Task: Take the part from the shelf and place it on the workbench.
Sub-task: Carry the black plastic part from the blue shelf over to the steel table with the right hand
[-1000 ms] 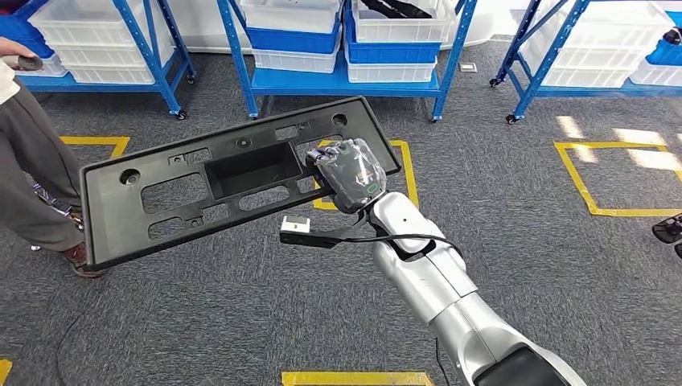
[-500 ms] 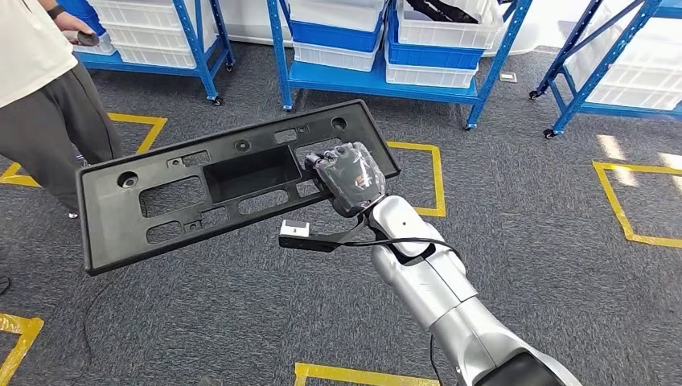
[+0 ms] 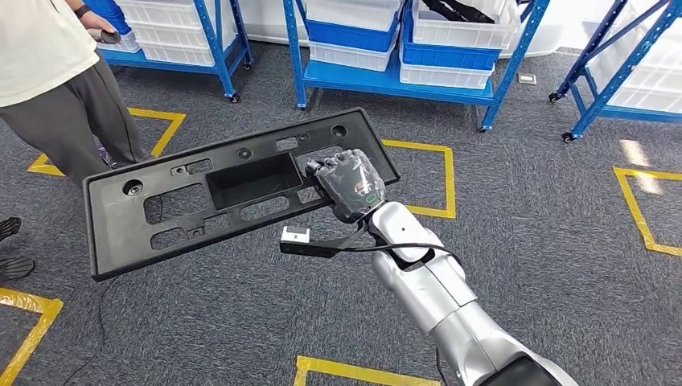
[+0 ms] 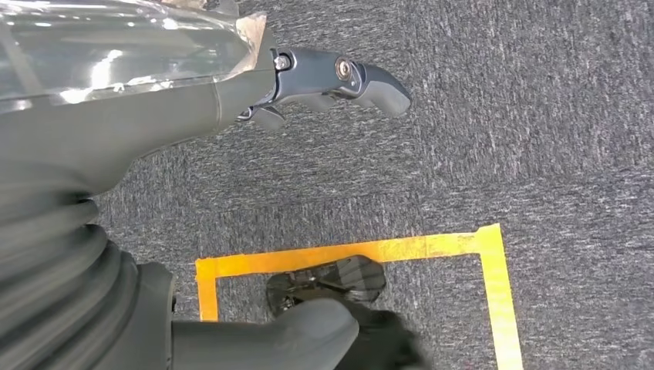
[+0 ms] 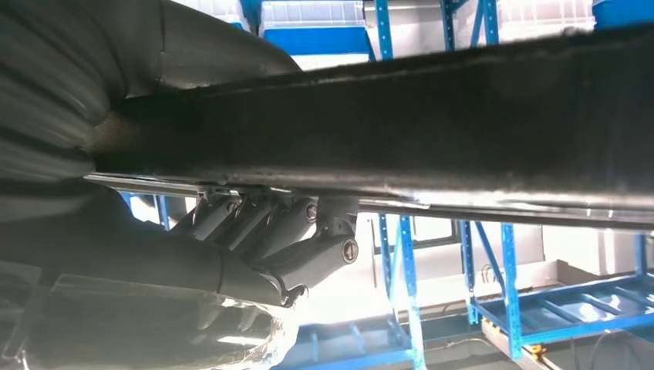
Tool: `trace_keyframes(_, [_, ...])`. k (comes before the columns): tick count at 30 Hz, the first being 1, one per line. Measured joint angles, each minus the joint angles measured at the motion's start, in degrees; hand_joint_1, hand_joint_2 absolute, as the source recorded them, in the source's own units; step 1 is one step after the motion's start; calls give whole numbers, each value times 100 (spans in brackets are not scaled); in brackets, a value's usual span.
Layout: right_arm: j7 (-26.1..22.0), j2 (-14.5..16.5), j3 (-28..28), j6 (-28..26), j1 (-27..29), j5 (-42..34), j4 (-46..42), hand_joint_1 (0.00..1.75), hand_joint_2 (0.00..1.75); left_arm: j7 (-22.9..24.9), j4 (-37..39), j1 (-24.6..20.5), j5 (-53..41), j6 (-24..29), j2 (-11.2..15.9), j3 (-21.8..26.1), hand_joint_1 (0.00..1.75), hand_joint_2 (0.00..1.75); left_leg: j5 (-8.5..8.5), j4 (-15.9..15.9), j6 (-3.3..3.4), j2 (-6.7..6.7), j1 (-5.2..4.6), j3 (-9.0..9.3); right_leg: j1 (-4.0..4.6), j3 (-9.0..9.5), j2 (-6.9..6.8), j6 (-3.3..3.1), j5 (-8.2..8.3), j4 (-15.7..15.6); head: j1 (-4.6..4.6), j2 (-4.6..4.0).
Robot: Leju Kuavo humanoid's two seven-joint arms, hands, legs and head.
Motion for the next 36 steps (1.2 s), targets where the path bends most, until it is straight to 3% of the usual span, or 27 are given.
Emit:
trace_keyframes(1, [4, -5, -9, 3, 0, 12, -20, 166, 175, 5, 0, -10, -13, -3, 5, 0, 0, 175, 44, -212, 35, 37, -23, 109, 18, -10, -20, 10, 0, 3, 0, 0])
trace_keyframes(4, [7, -16, -29, 5, 9, 33, -56, 166, 175, 25, 0, -21, -34, -13, 8, 1, 0, 175, 73, -327, 109, -8, -49, 128, 43, -41, -77, 63, -6, 8, 1, 0])
trace_keyframes(6, [7, -26, -41, 5, 14, 40, -81, 166, 175, 37, 0, -27, -37, -13, 10, 2, 0, 175, 128, -397, 187, -45, -22, 144, 34, -136, 1, 93, -126, 190, 10, 0])
trace_keyframes(9, [7, -75, -71, 5, 44, 37, -94, 166, 175, 44, 0, -46, -37, -14, 10, 2, 0, 175, 172, -431, 246, -122, -7, 132, -24, -604, 188, 97, -568, 1214, 30, 0])
trace_keyframes(10, [6, -96, -80, 5, 65, 38, -94, 166, 175, 45, 0, -44, -37, -15, 7, 2, 0, 175, 176, -430, 243, -158, -6, 122, -44, -749, 209, 119, -664, 1527, 34, 0])
trace_keyframes(11, [5, -110, -86, 5, 85, 39, -94, 166, 175, 46, 0, -40, -37, -16, 4, 2, 0, 175, 181, -428, 237, -191, -2, 116, -63, -802, 216, 158, -671, 1638, 34, 0])
trace_keyframes(12, [5, -122, -89, 6, 99, 40, -94, 166, 175, 46, 0, -36, -38, -17, 2, 2, 0, 175, 187, -423, 226, -223, 6, 112, -85, -752, 219, 213, -593, 1533, 33, 0])
trace_keyframes(14, [6, -133, -90, 6, 108, 44, -95, 166, 175, 48, 0, -36, -40, -19, -2, 2, 0, 175, 192, -405, 195, -281, 30, 109, -137, -448, 228, 325, -304, 904, 32, 0])
trace_keyframes(16, [5, -137, -92, 5, 106, 43, -96, 166, 175, 49, 0, -40, -45, -20, -1, 2, 0, 175, 187, -376, 133, -329, 37, 91, -164, -142, 298, 378, -108, 287, 42, 0])
trace_keyframes(18, [1, -144, -96, 4, 108, 44, -104, 166, 175, 50, 1, -38, -57, -21, 3, 2, 0, 175, 202, -361, 54, -371, 28, 59, -153, -31, 350, 326, -48, 56, 46, 0])
trace_keyframes(20, [-3, -158, -98, 0, 128, 48, -114, 166, 175, 52, 2, -22, -77, -24, 5, 2, 0, 175, 238, -381, -12, -398, 45, 36, -133, -46, 325, 233, -7, 63, 44, 0])
trace_keyframes(22, [-2, -173, -99, -5, 153, 48, -139, 166, 175, 61, 2, -10, -97, -33, 6, 1, 0, 175, 158, -282, -56, -332, 70, -22, -135, -61, 286, 149, 31, 58, 38, 0])
trace_keyframes(24, [-2, -198, -105, -8, 185, 41, -193, 166, 175, 78, 2, -14, -133, -45, 6, -2, 0, 175, -162, 227, -75, -217, 73, -242, -127, -81, 236, 74, 58, 51, 26, 0])
trace_keyframes(26, [4, -239, -116, -8, 254, 41, -258, 166, 175, 107, 2, -16, -171, -60, 5, -4, 0, 175, -515, 979, -80, -171, 71, -568, -85, -107, 172, 30, 70, 51, 22, 0])
trace_keyframes(27, [14, -261, -122, -8, 302, 50, -292, 166, 175, 126, 2, -15, -186, -66, 5, -5, 0, 175, -587, 1215, -71, -165, 67, -664, -62, -118, 136, 19, 75, 52, 23, 0])
trace_keyframes(28, [28, -283, -127, -8, 355, 71, -332, 166, 175, 145, 2, -14, -203, -72, 5, -7, 0, 175, -554, 1237, -49, -157, 59, -651, -39, -125, 98, 10, 80, 52, 22, 0])
trace_keyframes(29, [49, -307, -134, -8, 406, 101, -383, 166, 175, 162, 2, -16, -229, -76, 5, -10, 0, 175, -434, 1030, -8, -142, 42, -518, -19, -127, 62, 6, 83, 52, 23, 0])
trace_keyframes(32, [103, -376, -173, -8, 506, 180, -576, 166, 175, 203, -1, -58, -278, -72, 13, -20, 0, 175, -81, -56, 170, 80, -76, 128, 34, -125, -49, 9, 83, 55, 31, 0])
trace_keyframes(34, [101, -420, -208, -6, 546, 184, -680, 166, 175, 219, -2, -93, -273, -43, 15, -24, 0, 175, -61, -279, 222, 136, -140, 229, 45, -123, -132, 31, 84, 52, 34, 0])
trace_keyframes(36, [43, -444, -225, -1, 566, 150, -738, 166, 175, 202, -2, -100, -212, 4, 10, -18, 0, 175, 2, -340, 246, 44, -137, 229, 45, -135, -187, 72, 79, 60, 32, 0])
